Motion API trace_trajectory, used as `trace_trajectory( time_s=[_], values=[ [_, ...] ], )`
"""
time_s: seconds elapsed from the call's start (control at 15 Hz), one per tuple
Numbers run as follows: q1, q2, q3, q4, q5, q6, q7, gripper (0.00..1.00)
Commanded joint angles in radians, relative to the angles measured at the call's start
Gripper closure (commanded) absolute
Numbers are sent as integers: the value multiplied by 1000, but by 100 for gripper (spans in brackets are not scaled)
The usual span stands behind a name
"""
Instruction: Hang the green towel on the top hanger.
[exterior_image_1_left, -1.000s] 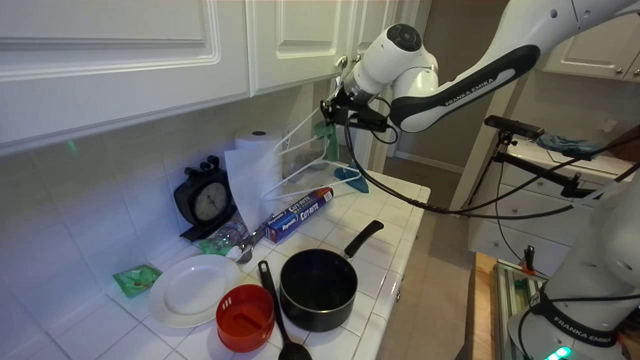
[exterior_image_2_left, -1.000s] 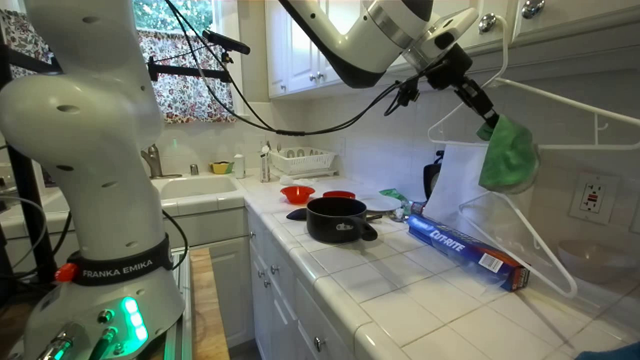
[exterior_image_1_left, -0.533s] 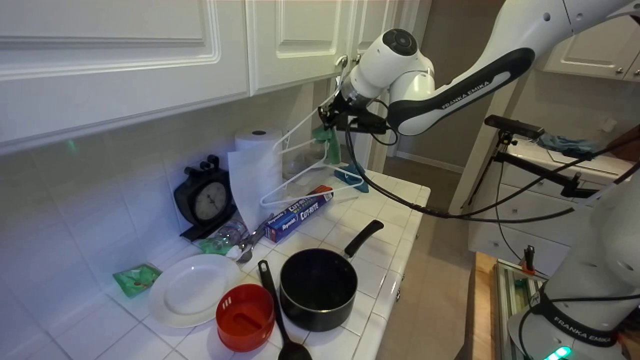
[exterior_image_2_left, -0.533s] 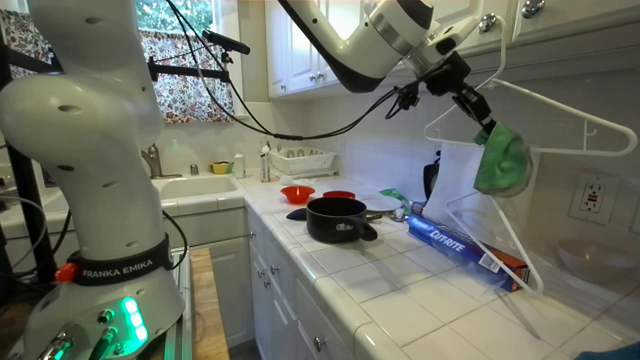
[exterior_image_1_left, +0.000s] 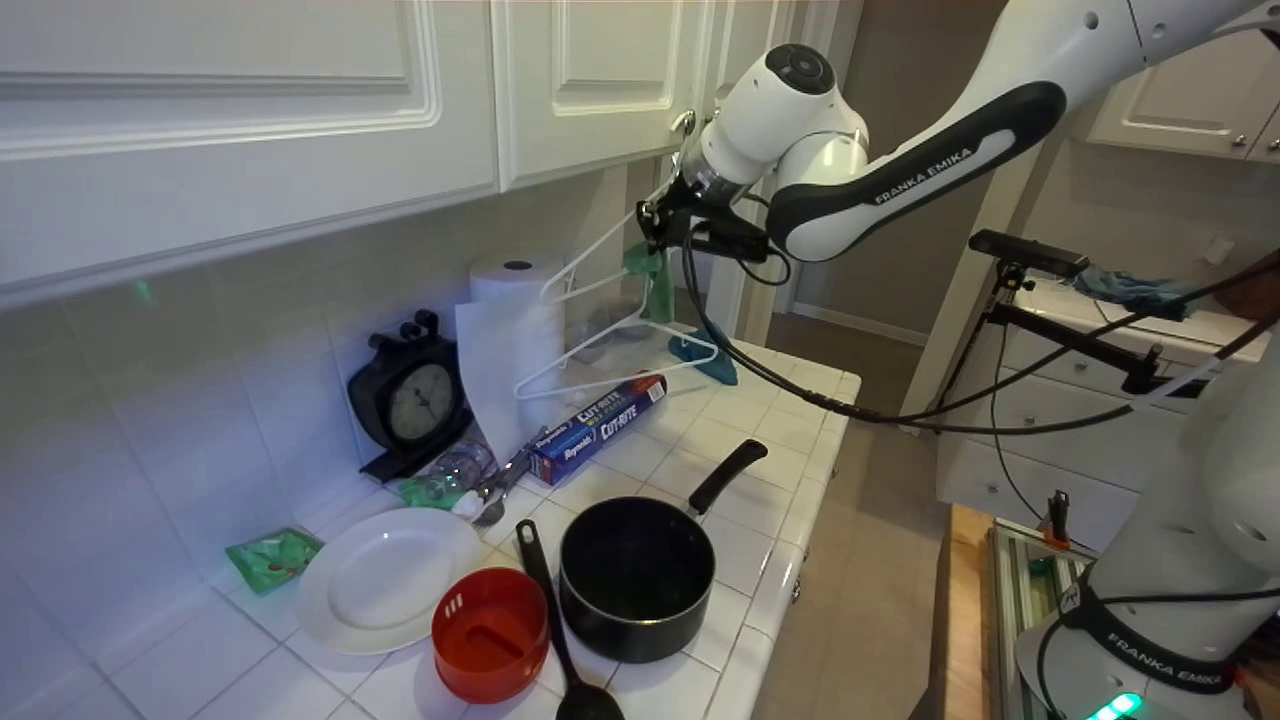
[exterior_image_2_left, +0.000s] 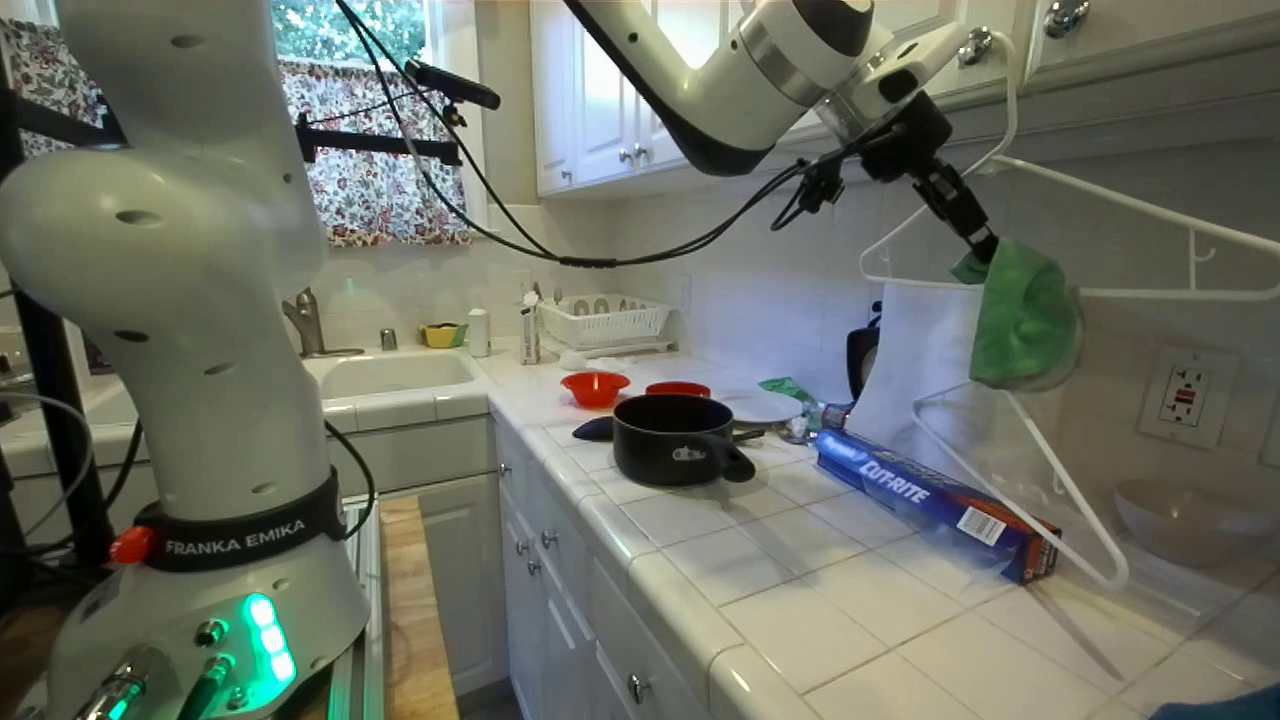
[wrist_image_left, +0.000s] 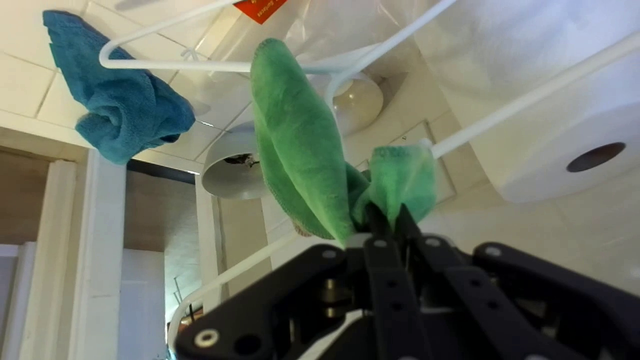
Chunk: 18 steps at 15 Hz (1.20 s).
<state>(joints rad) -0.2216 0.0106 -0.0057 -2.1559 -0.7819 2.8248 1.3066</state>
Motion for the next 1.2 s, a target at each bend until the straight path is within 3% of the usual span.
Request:
trace_trajectory(
  time_s=[0.0, 0.67, 0.87, 1.13],
  values=[
    [3, 13, 5, 15, 63, -7, -93, 94],
    [-7, -12, -13, 12, -37, -13, -376, 94],
    [-15, -13, -23, 32, -161, -1, -340, 95],
    [-16, -16, -32, 82, -437, -5, -159, 95]
  ],
)
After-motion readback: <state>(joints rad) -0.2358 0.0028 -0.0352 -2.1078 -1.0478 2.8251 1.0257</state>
